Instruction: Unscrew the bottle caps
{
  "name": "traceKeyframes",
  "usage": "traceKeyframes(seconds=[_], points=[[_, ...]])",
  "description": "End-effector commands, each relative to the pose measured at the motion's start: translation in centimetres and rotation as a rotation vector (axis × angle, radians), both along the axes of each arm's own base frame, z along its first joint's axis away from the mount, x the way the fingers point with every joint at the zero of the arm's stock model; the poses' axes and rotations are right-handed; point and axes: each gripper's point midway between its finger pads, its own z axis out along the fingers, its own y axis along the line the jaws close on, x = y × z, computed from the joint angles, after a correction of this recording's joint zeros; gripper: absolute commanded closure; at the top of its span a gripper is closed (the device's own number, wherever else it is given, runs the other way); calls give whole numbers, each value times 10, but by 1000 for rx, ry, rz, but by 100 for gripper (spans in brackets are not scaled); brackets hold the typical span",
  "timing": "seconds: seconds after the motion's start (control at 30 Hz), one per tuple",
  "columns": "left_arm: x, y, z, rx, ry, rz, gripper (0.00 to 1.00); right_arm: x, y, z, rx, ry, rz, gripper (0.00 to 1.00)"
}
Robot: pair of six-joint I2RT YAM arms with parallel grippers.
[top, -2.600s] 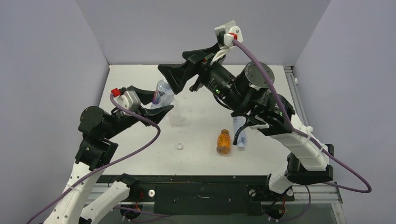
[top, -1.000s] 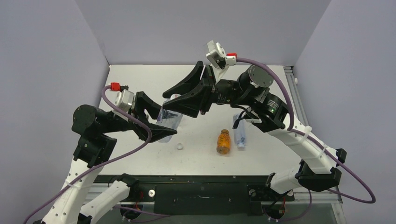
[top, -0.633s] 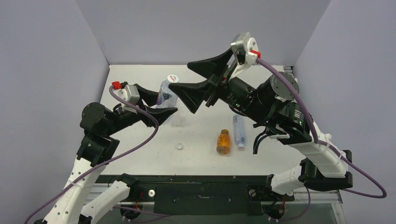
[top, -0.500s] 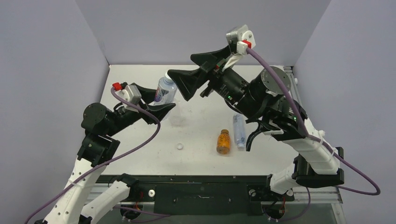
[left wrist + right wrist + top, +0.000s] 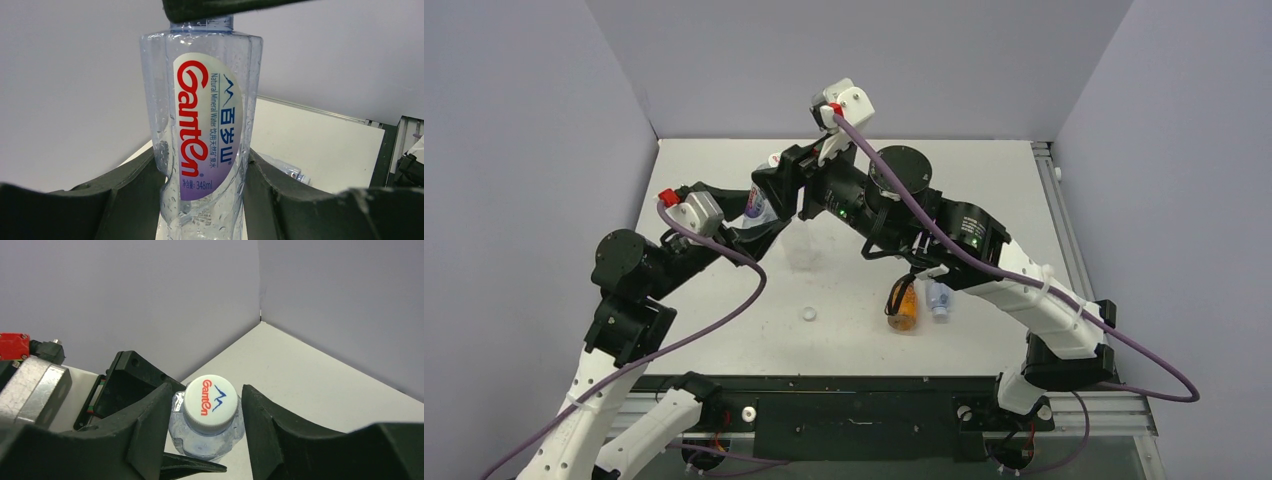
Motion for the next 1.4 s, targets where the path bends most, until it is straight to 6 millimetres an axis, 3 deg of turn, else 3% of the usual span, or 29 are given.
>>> traceKeyframes(seconds=[0.0, 0.17, 0.3, 0.4, 0.6, 0.73, 0.9, 1.07, 1.13, 1.2, 1.23, 1.27, 1.33, 1.37], points=[[-3, 1, 4, 1, -34, -3, 100, -3, -16, 37, 122, -12, 23, 57], [-14, -5, 3, 5, -35, -66, 100, 0, -14, 37, 137, -7, 63, 75], [-23, -10, 4, 1, -32, -121, 100, -3, -16, 40, 155, -6, 128, 99], [-32, -15, 5, -12, -5, -179, 100, -10, -19, 42, 164, -37, 222, 100], [-60, -29, 9, -42, 101, -357, 100, -76, -46, 61, 178, -194, 563, 100], [-79, -37, 7, -39, 198, -490, 100, -100, -57, 63, 181, -238, 679, 100], [-77, -38, 9, -44, 208, -492, 100, -94, -60, 58, 164, -229, 651, 100], [-70, -36, 7, -41, 179, -451, 100, -62, -85, 55, 147, -205, 451, 100], [-63, -33, 7, -49, 162, -400, 100, -48, -100, 41, 131, -179, 352, 100], [-54, -29, 6, -55, 132, -339, 100, -32, -113, 16, 100, -137, 264, 100], [-50, -27, 5, -54, 108, -315, 100, -22, -117, -9, 66, -96, 207, 100], [-43, -23, 8, -70, 97, -265, 100, -17, -119, -21, 50, -76, 176, 100], [-32, -18, 9, -85, 78, -195, 100, 2, -118, -85, -45, 28, 95, 100], [-29, -16, 10, -82, 68, -179, 100, 8, -119, -100, -53, 61, 57, 100]])
